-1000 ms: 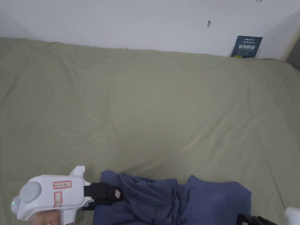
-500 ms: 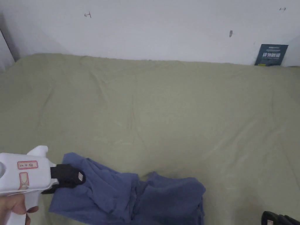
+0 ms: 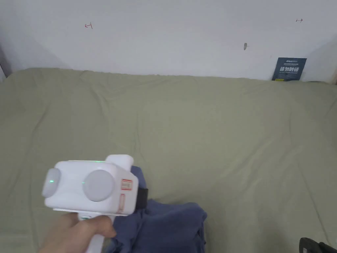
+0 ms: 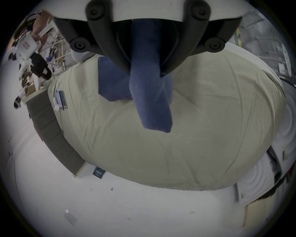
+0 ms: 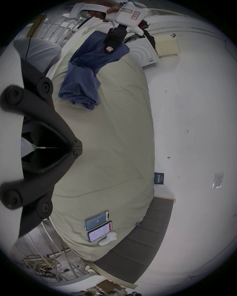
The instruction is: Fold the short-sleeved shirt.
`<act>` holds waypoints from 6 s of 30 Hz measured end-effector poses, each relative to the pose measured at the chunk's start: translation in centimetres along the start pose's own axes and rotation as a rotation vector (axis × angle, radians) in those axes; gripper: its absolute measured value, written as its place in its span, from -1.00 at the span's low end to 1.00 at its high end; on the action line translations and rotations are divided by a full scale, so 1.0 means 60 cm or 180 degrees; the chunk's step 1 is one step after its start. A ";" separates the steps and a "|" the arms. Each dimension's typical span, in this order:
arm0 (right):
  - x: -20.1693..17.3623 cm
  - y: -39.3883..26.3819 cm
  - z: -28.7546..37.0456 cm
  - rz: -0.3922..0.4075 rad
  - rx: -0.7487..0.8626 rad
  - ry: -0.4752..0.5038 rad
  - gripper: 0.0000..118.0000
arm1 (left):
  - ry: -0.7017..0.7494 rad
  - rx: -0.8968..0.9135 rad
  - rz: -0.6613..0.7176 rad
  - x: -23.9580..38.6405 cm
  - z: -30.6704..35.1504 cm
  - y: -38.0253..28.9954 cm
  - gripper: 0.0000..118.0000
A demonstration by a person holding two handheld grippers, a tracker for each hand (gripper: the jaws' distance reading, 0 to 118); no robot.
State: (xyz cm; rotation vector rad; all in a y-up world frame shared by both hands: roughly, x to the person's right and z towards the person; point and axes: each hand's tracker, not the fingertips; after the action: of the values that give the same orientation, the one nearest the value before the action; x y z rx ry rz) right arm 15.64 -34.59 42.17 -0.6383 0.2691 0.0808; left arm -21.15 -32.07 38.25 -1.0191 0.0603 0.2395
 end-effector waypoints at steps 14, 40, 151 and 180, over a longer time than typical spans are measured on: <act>0.037 -0.012 0.004 -0.0249 -0.0074 0.0095 -0.98 | -0.0181 -0.0280 -0.0161 0.141 -0.150 -0.014 0.87; -0.015 -0.017 -0.052 -0.0463 -0.0585 0.0768 -0.98 | -0.2173 -0.0211 0.0747 -0.067 -0.195 -0.041 -1.00; -0.073 0.147 0.037 0.0122 0.1354 -0.0031 -0.98 | 0.0157 0.2601 -0.0166 0.097 0.147 -0.082 -1.00; -0.081 0.158 0.062 0.0179 0.1424 -0.0045 1.00 | 0.0607 0.2797 -0.0118 0.077 0.192 -0.073 1.00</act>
State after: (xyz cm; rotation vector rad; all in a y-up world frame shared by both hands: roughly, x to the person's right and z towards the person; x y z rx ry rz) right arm 10.30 -24.76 40.88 -0.1856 0.2803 0.0760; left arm -16.38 -23.70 47.23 -0.1639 0.2924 0.0611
